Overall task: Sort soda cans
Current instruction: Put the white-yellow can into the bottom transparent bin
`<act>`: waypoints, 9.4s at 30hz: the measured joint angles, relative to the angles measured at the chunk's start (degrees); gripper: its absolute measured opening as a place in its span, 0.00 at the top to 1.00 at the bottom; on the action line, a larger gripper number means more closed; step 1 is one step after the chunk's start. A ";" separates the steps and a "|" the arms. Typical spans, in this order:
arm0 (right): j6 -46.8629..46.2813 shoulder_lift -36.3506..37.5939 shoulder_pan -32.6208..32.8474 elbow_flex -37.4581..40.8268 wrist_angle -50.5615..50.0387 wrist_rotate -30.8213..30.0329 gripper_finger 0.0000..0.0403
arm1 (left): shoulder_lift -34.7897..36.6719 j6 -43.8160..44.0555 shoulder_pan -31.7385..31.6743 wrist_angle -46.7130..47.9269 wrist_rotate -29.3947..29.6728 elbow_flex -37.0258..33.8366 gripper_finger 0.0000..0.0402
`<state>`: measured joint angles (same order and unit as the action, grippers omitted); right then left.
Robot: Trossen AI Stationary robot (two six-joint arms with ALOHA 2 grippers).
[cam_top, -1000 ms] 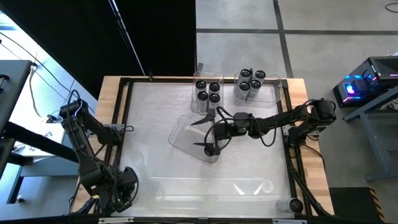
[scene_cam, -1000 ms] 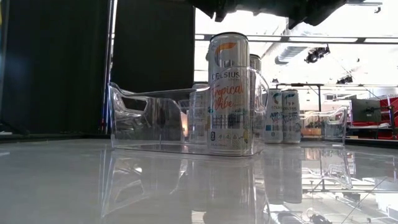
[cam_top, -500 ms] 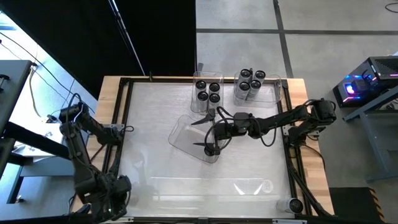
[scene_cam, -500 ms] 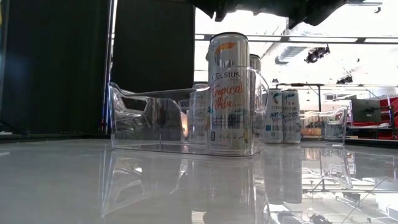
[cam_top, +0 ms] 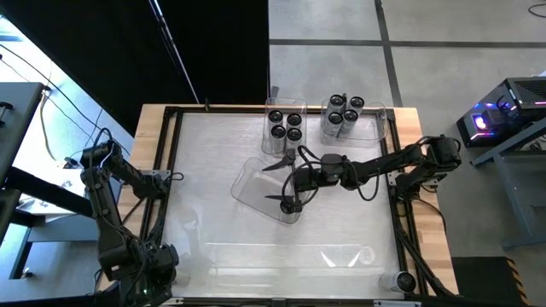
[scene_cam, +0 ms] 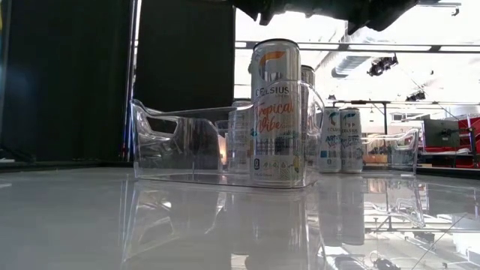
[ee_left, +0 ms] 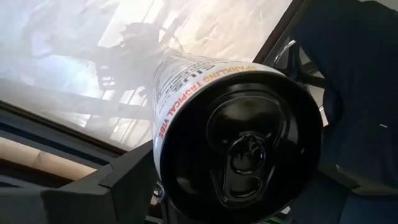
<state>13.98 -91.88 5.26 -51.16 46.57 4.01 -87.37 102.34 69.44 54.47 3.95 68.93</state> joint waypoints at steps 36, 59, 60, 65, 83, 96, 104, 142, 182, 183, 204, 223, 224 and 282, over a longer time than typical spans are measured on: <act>-0.48 0.00 0.00 0.00 -0.02 0.02 0.12 | -2.34 -4.86 -0.93 -2.75 2.26 0.02 0.13; -1.09 0.00 0.00 0.00 -0.47 0.02 0.12 | -1.70 -4.93 -3.12 -0.47 0.73 0.07 0.20; -1.09 0.00 0.00 0.00 -0.52 0.02 0.12 | -1.70 -4.91 -3.09 -0.50 0.90 0.07 0.21; -1.09 0.00 0.00 0.00 -0.87 0.02 0.12 | -1.64 -4.48 -3.05 -0.19 1.71 0.07 0.27; -1.65 4.77 1.28 0.02 -12.37 -5.95 0.12 | -1.70 -15.31 -10.17 22.87 9.67 10.34 0.39; -17.70 22.75 4.55 0.00 -51.64 -15.45 0.12 | -1.35 -62.22 -39.88 31.27 21.03 20.41 0.39; -26.18 26.83 6.25 0.00 -67.98 -14.94 0.12 | -0.50 -92.51 -62.48 16.20 12.51 20.38 0.39; -38.33 27.06 13.11 0.00 -77.53 -23.08 0.12 | -19.30 -119.92 -73.27 -4.33 -5.23 20.40 0.32; -60.34 22.53 19.43 -16.99 -97.56 -34.20 0.12 | 8.96 -109.71 -74.97 -33.82 4.69 -7.54 0.18; -63.17 21.28 19.67 -18.55 -100.61 -31.47 0.12 | 10.11 -109.02 -74.92 -36.04 4.36 -9.05 0.18; -100.41 1.65 46.33 -29.92 -112.24 -13.39 0.12 | 14.58 -108.58 -66.82 -57.41 9.68 -21.31 0.18; -136.81 -1.22 61.04 -29.77 -124.52 -1.83 0.12 | 14.56 -105.87 -67.11 -57.26 10.91 -21.31 0.18; -137.62 -1.22 61.56 -29.77 -124.45 -0.95 0.12 | 14.56 -105.89 -67.11 -57.18 10.91 -21.31 0.18; -103.67 -5.73 49.80 -34.34 -114.31 2.08 0.41 | 20.79 -106.86 -66.14 -47.83 17.88 -19.96 0.18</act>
<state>-89.69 -97.60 55.05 -85.50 -67.74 6.09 -66.58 -4.52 3.30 6.64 21.82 48.97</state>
